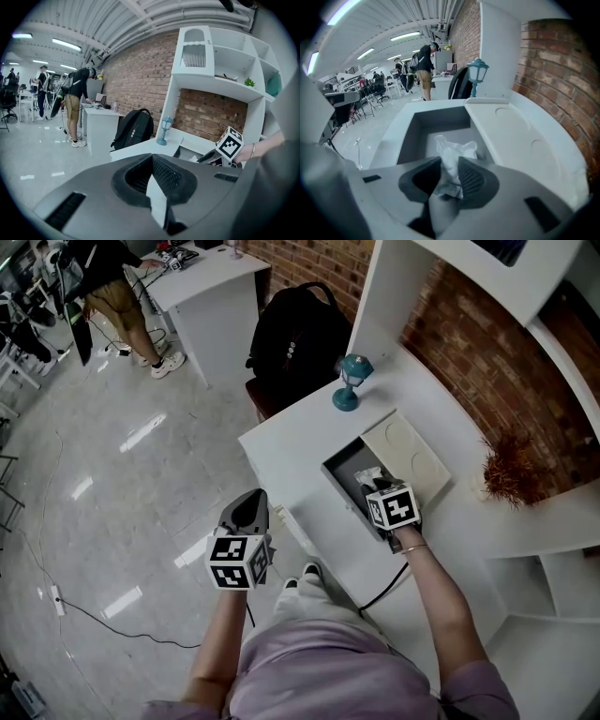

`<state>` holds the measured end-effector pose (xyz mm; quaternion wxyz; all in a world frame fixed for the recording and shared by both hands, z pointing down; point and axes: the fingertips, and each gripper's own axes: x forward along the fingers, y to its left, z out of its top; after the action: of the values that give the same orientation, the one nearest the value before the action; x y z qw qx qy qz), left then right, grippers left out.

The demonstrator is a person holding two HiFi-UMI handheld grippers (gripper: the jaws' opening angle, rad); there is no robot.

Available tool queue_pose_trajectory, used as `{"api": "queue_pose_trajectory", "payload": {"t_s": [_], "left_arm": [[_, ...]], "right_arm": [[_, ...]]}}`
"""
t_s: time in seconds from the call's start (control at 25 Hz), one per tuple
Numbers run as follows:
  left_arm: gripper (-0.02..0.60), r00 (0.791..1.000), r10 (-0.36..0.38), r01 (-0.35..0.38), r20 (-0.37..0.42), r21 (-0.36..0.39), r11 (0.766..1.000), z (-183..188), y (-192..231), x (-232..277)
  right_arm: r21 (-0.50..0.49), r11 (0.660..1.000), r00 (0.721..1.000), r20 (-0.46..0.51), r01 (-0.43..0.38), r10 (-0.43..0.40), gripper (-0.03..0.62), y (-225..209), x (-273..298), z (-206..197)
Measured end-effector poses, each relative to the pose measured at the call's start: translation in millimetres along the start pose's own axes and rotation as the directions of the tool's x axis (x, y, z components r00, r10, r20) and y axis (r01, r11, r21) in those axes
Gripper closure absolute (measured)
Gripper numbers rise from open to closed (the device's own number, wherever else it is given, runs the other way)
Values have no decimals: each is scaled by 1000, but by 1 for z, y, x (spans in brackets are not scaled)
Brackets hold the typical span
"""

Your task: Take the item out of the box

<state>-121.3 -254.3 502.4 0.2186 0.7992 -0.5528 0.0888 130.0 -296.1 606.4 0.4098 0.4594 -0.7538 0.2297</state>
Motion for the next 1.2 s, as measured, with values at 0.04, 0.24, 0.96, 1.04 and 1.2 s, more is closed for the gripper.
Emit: {"api": "queue_pose_trajectory", "payload": {"t_s": [0.04,0.24,0.96,1.04,1.2], "left_arm": [[580,1000,1,-1,1,2,1000,1,0,-1],[580,1000,-3,3,5,13,1000,3,-4,-4],[580,997,-79,77,20,73,994,14,-45,-5],[580,996,-88,86,21,81,993,14,-50,-5],[580,994,-105,102,23,95,990,15,-59,-4]], "right_arm": [[1,1000,1000,12,-3,3,479,1,-1,1],[12,1000,994,109,-13,12,480,4,-15,14],[195,981,874,480,-26,-72,479,6,-122,45],[220,975,856,511,-39,-81,479,7,-134,44],[248,967,819,566,-57,-97,479,9,-159,42]]}}
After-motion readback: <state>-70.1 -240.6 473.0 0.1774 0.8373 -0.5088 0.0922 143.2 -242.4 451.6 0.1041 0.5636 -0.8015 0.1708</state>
